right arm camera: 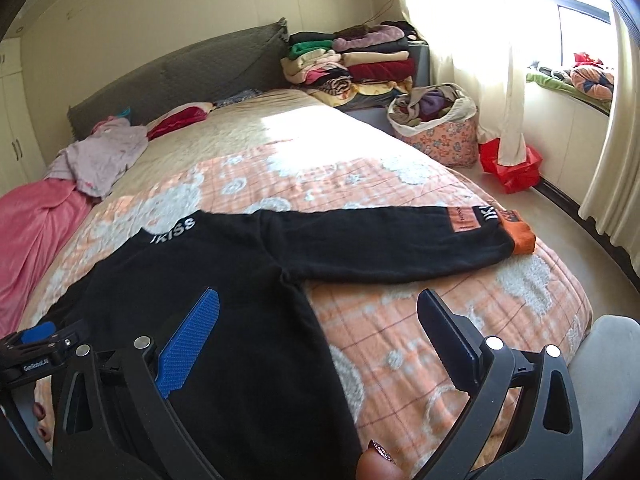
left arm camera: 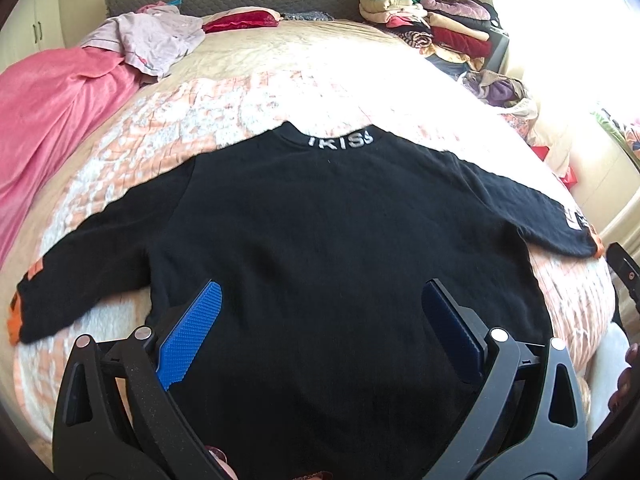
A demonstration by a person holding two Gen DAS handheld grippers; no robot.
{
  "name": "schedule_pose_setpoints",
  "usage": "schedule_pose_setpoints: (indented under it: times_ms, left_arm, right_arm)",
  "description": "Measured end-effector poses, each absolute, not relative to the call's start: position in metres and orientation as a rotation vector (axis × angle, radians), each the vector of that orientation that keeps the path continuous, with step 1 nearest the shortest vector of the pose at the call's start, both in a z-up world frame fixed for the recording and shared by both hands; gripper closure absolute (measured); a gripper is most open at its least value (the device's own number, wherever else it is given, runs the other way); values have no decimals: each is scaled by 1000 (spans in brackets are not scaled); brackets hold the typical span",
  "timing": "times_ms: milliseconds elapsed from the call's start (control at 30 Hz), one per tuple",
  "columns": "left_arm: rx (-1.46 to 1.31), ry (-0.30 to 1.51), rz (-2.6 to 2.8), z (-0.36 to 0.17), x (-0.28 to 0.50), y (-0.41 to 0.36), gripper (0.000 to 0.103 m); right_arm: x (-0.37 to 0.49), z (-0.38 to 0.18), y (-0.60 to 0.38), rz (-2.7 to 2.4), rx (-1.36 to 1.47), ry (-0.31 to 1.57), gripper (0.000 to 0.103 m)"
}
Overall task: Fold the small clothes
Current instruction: 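Move the right tool to the orange sleeve cuff and grasp it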
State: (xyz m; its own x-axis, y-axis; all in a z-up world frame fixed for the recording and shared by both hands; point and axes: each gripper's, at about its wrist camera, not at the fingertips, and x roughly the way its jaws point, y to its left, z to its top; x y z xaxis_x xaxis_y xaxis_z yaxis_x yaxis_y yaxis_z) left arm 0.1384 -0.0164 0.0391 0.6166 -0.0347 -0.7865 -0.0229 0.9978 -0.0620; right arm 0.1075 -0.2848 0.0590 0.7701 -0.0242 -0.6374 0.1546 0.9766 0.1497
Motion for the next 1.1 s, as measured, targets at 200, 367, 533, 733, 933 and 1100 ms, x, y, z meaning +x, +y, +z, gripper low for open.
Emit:
schedule_pose_setpoints:
  times_ms: [200, 367, 533, 733, 933, 1100]
  left_arm:
    - [-66, 907, 5, 43, 161, -13, 9]
    - [-62, 908, 14, 44, 182, -14, 9]
    - [-79, 929, 12, 39, 204, -15, 9]
    - [-112, 944, -26, 34, 233, -20, 9]
    - [-93, 943, -52, 31, 255, -27, 9]
    - [-84, 965, -74, 21, 272, -29, 9]
  right_arm:
    - [130, 65, -317, -170, 235, 672, 4]
    - [147, 69, -350, -256, 277, 658, 4]
    - [166, 64, -376, -307, 308, 672, 4]
    - [176, 50, -424, -445, 379, 674, 4]
    - [181, 18, -472, -536, 480, 721, 4]
    - [189, -9, -494, -549, 554, 773, 4]
